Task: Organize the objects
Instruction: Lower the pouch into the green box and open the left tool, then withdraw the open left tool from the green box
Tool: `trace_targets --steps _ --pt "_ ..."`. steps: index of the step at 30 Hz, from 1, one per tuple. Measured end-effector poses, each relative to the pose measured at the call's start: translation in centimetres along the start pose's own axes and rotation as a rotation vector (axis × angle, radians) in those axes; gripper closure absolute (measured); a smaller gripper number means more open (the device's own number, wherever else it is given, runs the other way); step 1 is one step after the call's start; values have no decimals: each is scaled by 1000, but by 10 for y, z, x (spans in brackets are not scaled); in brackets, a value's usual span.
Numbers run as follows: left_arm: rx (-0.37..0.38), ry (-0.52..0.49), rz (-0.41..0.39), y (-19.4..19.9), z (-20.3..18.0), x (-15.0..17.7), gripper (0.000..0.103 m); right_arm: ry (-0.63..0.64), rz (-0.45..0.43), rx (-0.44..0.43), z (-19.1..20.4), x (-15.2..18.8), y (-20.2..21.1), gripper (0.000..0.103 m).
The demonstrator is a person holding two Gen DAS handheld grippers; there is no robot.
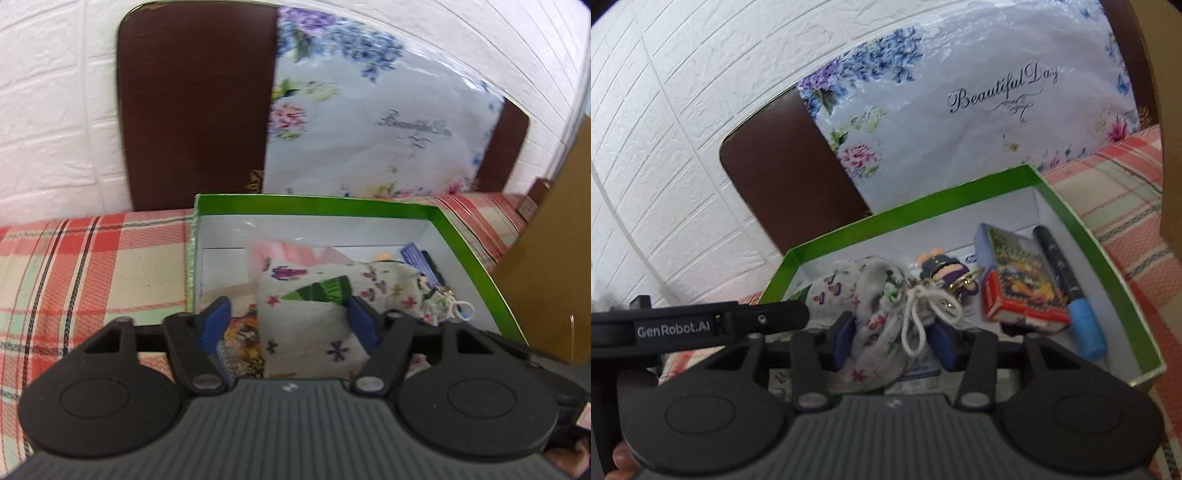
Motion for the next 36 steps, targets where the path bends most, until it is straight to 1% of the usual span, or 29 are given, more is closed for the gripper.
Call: trace_targets --steps 1,5,6,11,14,17,19,23,26,30,36 --pt "-9 4 -3 0 3 -1 23 -4 -6 -2 -2 -1 0 52" --pt "-48 -16 -10 7 1 0 23 -13 -61 0 -5 -3 15 38" --pt "-62 -23 -19 10 -1 -1 23 -21 -84 3 -3 -3 23 36" --pt "-116 -28 -61 43 -5 -3 23 -1 -161 33 -3 0 62 36" --pt "-163 -61 -71 67 -9 3 22 7 -168 29 -1 1 82 36" --pt "-217 -96 -64 87 -14 12 20 20 -170 22 5 5 101 36" --pt "-235 -105 -63 100 -16 20 19 26 -177 19 13 9 116 36" --pt "-238 -116 -50 119 -22 34 16 65 -195 17 31 17 144 34" --pt "-221 -109 -46 131 -26 44 15 92 -218 21 42 23 166 32" --pt "-214 -122 -53 144 -35 53 14 107 -242 34 49 30 189 32" --pt "-201 -134 -56 161 -45 68 8 109 -270 29 55 39 217 32"
Point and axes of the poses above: each gripper's, at about its wrist camera, not at the fingertips, and y roughly against the way its jaws point, z to its left, x to its underside, the point moved 6 cm from there along -y, roughly the way its jaws point, and after that the axes turned 4 degrees about -y, right-handed, at the moved point
